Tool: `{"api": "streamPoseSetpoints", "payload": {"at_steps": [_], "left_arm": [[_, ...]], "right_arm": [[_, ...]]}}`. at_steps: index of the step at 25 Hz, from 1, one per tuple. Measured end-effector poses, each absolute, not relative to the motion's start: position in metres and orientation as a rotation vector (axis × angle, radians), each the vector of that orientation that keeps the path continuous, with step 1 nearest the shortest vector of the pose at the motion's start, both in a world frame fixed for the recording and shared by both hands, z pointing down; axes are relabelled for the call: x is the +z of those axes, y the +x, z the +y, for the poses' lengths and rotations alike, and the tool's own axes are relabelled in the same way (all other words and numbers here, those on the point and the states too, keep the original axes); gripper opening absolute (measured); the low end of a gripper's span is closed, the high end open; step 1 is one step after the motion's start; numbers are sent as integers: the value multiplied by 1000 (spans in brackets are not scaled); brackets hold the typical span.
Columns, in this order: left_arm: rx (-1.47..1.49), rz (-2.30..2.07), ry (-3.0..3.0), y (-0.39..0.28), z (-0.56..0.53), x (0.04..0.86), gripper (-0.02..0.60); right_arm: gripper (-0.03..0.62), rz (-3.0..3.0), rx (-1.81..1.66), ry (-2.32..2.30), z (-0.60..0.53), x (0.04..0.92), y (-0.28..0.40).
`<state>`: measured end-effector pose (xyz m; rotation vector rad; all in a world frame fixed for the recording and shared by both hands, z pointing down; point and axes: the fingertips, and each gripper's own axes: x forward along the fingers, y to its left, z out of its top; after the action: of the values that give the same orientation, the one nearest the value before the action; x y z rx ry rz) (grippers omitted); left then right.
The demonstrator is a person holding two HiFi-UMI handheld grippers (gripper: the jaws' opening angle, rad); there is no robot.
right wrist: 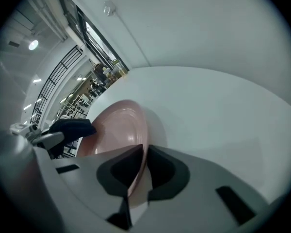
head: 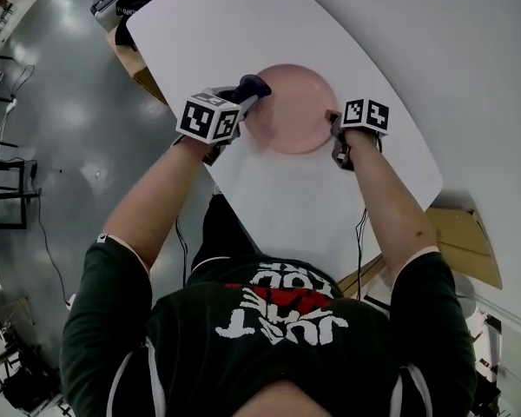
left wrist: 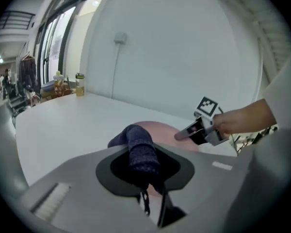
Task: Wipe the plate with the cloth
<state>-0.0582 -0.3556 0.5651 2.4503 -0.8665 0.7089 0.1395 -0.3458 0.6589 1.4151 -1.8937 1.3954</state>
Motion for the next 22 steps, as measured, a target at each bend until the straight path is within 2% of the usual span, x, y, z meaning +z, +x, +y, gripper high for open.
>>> {"api": "streamPoseSetpoints", "payload": {"at_steps": [4,9,15,22], "left_arm": [[1006,-912,2388,-41,-386,595,75],[1230,-914,2324,-21,-419,637,75],[1292,-761,2341,32,-433,648,74],[1377,-300,2436,107,-365,658,74]], "right_arm": [[35,-1901,1363,1396,-344,659,137],[35,-1919,1333,1352,-342,660,136],[37,-1930,1306,1309,-343,662,131],[35,-1953,1358,1330,-343,664,135]]}}
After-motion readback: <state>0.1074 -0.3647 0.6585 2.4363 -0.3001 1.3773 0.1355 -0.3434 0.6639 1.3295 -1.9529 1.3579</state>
